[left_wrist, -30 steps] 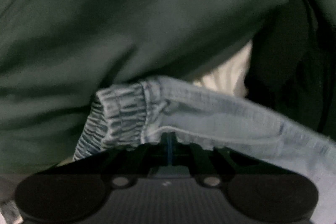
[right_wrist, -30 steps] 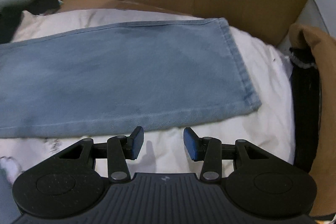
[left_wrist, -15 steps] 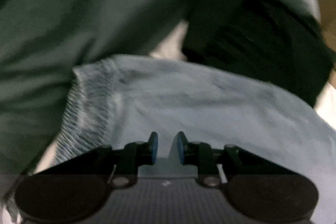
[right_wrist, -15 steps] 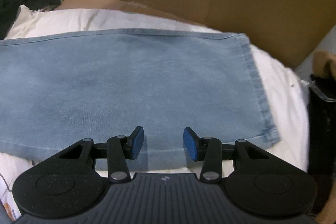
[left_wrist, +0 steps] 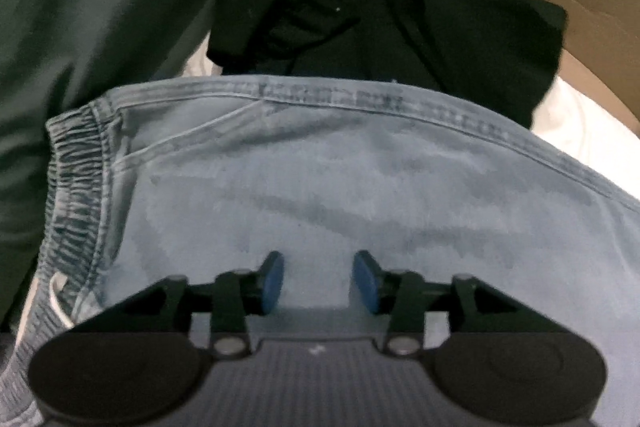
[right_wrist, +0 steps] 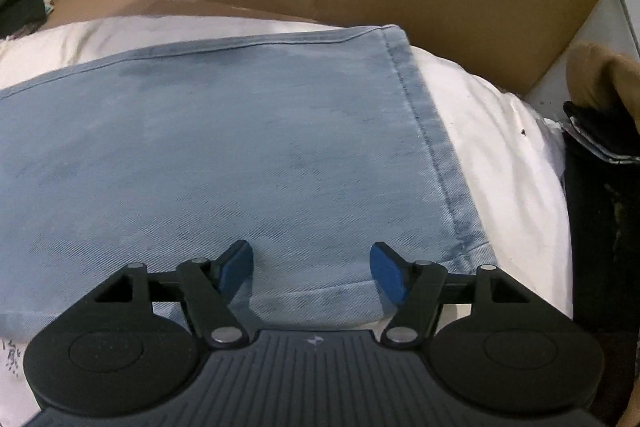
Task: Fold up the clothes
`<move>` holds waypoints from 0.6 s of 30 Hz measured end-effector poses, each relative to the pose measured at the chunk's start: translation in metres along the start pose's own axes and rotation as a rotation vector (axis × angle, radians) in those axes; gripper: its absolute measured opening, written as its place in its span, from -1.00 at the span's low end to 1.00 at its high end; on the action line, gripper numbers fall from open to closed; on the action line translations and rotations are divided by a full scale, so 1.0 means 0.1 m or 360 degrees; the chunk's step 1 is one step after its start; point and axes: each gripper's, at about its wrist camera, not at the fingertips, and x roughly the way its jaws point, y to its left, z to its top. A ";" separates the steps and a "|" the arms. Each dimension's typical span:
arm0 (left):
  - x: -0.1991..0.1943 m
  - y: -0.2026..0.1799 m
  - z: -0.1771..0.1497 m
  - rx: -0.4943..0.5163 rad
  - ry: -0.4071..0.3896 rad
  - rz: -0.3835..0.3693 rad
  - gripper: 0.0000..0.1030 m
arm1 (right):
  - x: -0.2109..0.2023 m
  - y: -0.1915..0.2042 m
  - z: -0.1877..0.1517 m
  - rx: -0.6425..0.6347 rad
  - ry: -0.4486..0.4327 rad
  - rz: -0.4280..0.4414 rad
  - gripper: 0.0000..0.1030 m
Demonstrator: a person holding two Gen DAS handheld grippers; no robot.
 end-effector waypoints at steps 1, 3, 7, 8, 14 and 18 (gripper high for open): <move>0.03 0.00 0.03 -0.0010 0.0004 0.0005 -0.03 | 0.01 -0.01 0.00 0.0001 -0.0004 0.0000 0.38; 0.09 -0.02 0.10 -0.0014 0.0010 0.0021 -0.01 | 0.02 -0.03 0.01 0.0020 -0.0005 -0.0003 0.38; 0.13 -0.08 0.17 0.0016 0.0018 0.0062 0.00 | 0.05 -0.06 0.05 0.0065 0.0006 -0.0003 0.38; 0.14 -0.07 0.18 0.0015 0.0021 0.0060 0.01 | 0.06 -0.06 0.07 0.0083 0.0016 -0.0006 0.38; 0.03 -0.02 0.20 -0.0006 0.0027 0.0077 0.01 | 0.04 -0.03 0.15 0.0110 0.0073 -0.0027 0.09; -0.12 0.03 0.14 0.0023 0.0008 0.0111 -0.03 | -0.09 0.01 0.21 0.0076 0.0102 -0.0037 -0.79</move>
